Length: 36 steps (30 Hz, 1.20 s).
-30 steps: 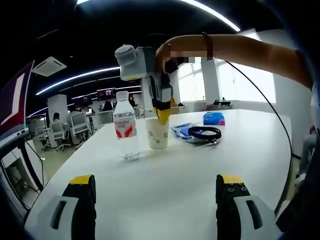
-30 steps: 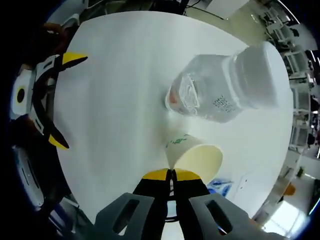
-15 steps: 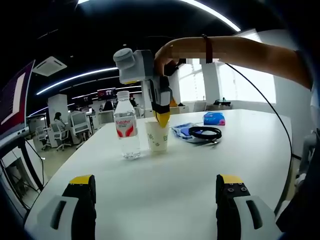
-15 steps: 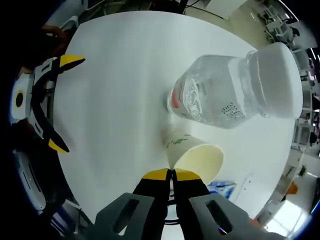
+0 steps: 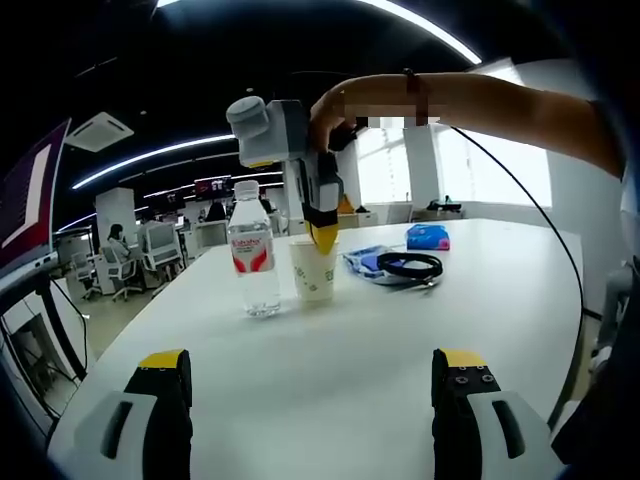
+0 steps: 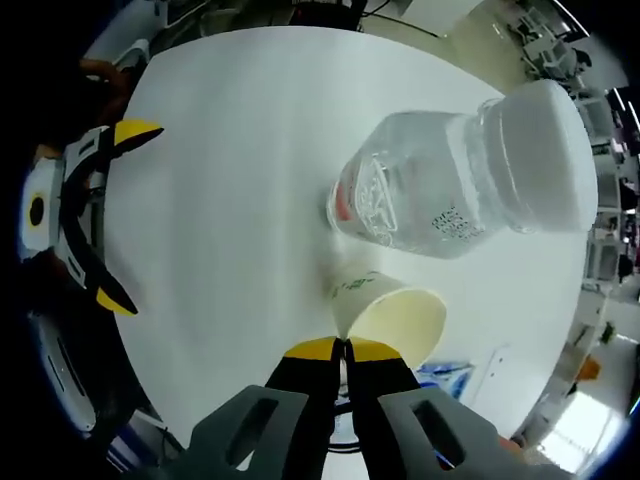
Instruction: Arrange the tabletop items into an orderly group along one side of the table until the central work area is clear of visible clutter.
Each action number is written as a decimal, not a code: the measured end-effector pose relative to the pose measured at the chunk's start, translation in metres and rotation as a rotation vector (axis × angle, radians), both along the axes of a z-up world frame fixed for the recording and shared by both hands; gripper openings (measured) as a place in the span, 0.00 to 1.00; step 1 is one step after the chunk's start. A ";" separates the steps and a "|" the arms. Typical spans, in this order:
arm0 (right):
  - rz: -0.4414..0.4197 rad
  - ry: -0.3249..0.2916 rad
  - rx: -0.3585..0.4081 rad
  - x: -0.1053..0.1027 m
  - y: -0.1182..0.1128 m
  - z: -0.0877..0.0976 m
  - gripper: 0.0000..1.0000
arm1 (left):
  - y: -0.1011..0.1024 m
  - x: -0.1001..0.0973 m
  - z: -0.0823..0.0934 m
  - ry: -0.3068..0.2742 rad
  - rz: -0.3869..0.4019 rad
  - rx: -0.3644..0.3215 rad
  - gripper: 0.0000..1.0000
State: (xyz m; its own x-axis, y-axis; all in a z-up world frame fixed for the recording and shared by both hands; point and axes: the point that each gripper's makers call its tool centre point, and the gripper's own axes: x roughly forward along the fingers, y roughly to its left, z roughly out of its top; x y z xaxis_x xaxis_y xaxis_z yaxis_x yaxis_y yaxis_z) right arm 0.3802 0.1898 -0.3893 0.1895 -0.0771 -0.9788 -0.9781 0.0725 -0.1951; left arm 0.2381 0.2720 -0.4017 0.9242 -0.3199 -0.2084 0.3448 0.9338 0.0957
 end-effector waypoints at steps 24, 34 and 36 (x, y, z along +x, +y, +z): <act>-0.011 -0.008 0.072 0.002 0.000 -0.002 0.24 | 0.000 0.001 0.001 -0.008 0.008 -0.013 1.00; -0.025 -0.034 0.110 0.006 -0.001 0.000 0.36 | 0.000 0.000 0.004 -0.014 0.010 -0.023 1.00; -0.037 -0.037 0.123 0.006 0.000 0.000 0.38 | 0.000 -0.001 0.004 -0.013 0.012 -0.020 1.00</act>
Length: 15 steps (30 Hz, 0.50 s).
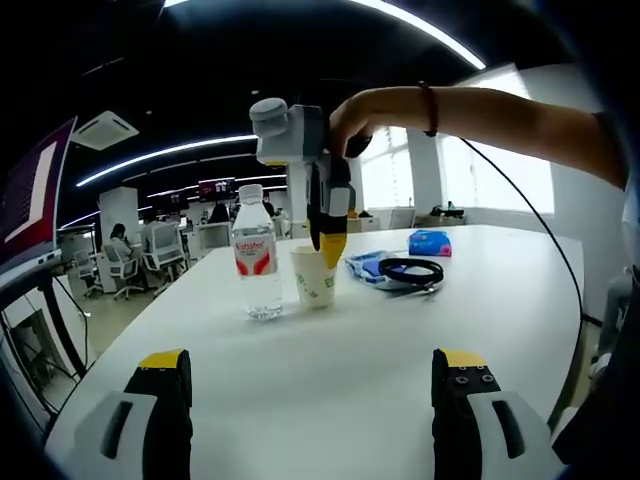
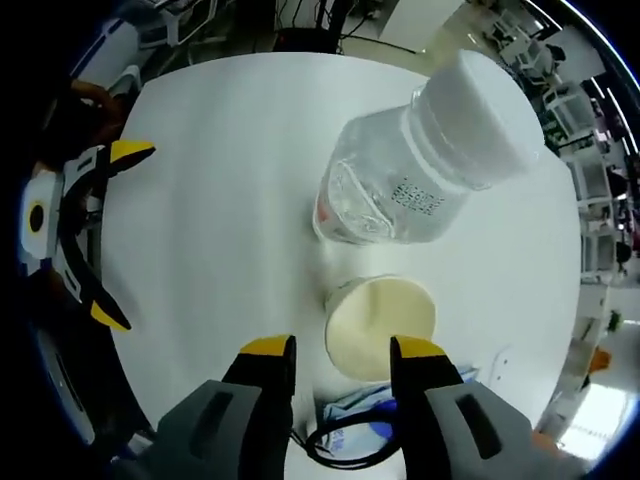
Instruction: Arrange the tabletop items into an orderly group along one side of the table until the central work area is clear of visible clutter.
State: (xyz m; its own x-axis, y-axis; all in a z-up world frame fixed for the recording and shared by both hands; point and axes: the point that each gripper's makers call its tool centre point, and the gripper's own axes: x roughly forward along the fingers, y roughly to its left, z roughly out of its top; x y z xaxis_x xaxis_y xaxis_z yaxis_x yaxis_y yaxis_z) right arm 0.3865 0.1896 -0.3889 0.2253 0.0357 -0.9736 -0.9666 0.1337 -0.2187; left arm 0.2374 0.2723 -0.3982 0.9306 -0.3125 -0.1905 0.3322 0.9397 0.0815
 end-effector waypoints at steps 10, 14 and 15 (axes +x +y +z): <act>0.020 -0.014 0.018 -0.003 0.003 0.001 0.47 | -0.001 0.000 0.001 0.001 -0.005 0.001 1.00; 0.028 -0.025 0.024 -0.004 0.004 0.005 0.49 | -0.001 0.000 0.003 0.000 -0.006 0.002 1.00; 0.029 -0.023 0.025 -0.005 0.004 0.006 0.50 | -0.002 0.000 0.003 0.000 -0.006 0.001 1.00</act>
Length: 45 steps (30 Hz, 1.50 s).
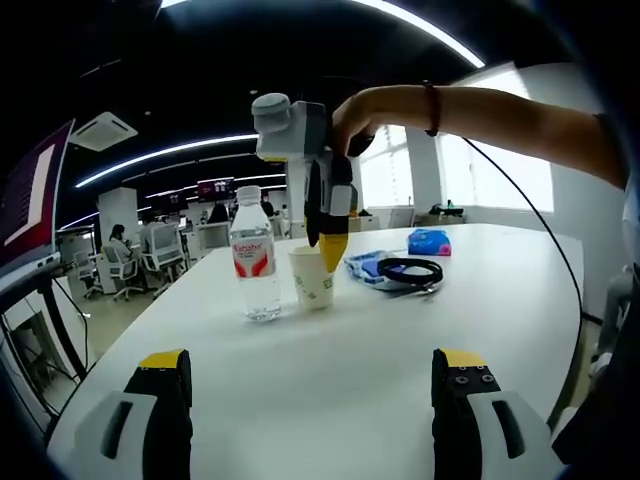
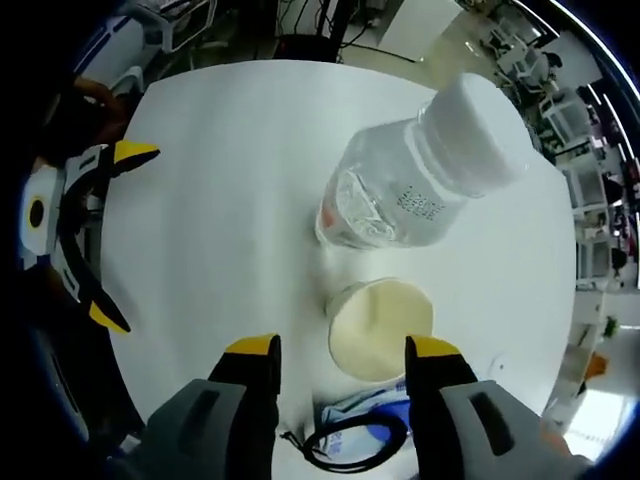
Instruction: Arrange the tabletop items into an orderly group along one side of the table until the central work area is clear of visible clutter.
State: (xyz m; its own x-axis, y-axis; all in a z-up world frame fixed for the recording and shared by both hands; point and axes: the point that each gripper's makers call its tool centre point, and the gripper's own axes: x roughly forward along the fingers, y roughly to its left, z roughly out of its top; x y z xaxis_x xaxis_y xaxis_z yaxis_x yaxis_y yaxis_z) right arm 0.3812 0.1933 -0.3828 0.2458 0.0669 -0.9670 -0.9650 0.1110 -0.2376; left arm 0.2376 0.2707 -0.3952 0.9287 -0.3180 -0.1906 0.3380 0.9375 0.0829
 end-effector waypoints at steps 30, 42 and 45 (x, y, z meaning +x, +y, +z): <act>-0.050 -0.222 0.110 0.034 -0.010 0.018 1.00 | -0.010 -0.003 0.009 -0.022 -0.015 -0.022 1.00; -0.131 -0.221 0.175 0.039 -0.045 0.020 0.99 | -0.025 0.000 0.013 -0.016 -0.046 -0.032 1.00; -0.142 -0.234 0.170 0.040 -0.060 0.020 0.98 | -0.030 0.002 0.012 -0.009 -0.054 -0.024 1.00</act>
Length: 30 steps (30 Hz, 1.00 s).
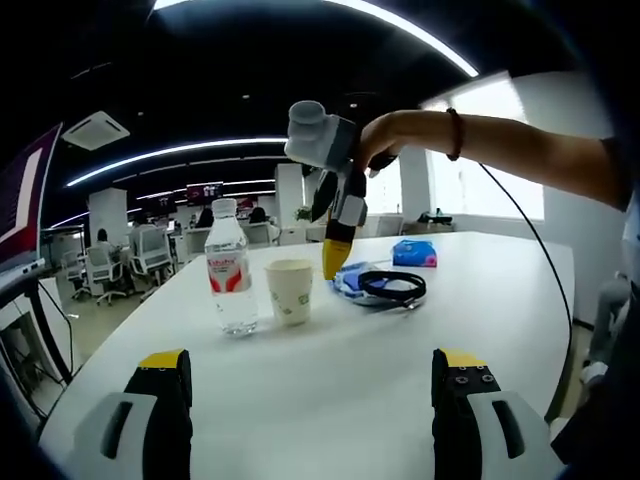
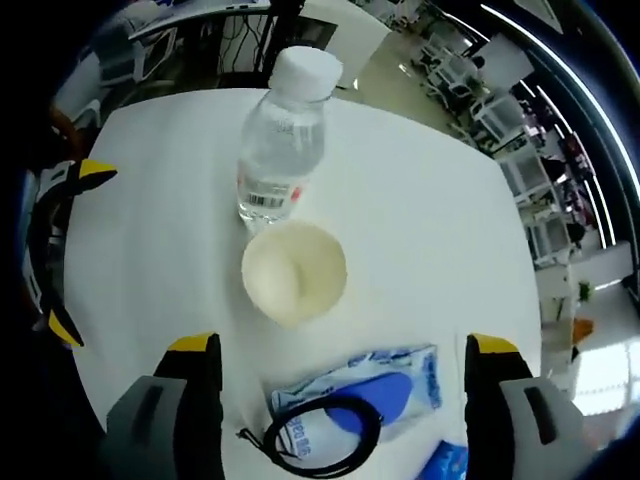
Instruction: Arrange the tabletop items into an orderly group along one side of the table until the central work area is clear of visible clutter.
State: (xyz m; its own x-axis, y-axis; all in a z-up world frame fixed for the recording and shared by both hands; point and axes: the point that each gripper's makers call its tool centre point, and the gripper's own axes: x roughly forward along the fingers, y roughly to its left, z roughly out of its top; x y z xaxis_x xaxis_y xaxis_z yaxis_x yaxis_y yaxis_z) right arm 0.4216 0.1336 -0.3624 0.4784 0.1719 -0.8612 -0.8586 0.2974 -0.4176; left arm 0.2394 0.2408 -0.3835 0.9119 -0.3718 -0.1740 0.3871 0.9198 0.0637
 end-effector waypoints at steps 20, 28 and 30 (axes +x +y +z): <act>-0.127 -0.026 0.040 0.004 -0.086 0.003 0.96 | -0.033 0.012 0.004 0.006 -0.061 -0.004 1.00; -0.148 -0.024 0.038 0.003 -0.099 -0.002 0.93 | -0.040 0.014 0.003 0.013 -0.075 -0.019 1.00; -0.151 -0.021 0.040 0.003 -0.100 -0.004 0.92 | -0.040 0.014 0.002 0.014 -0.078 -0.020 1.00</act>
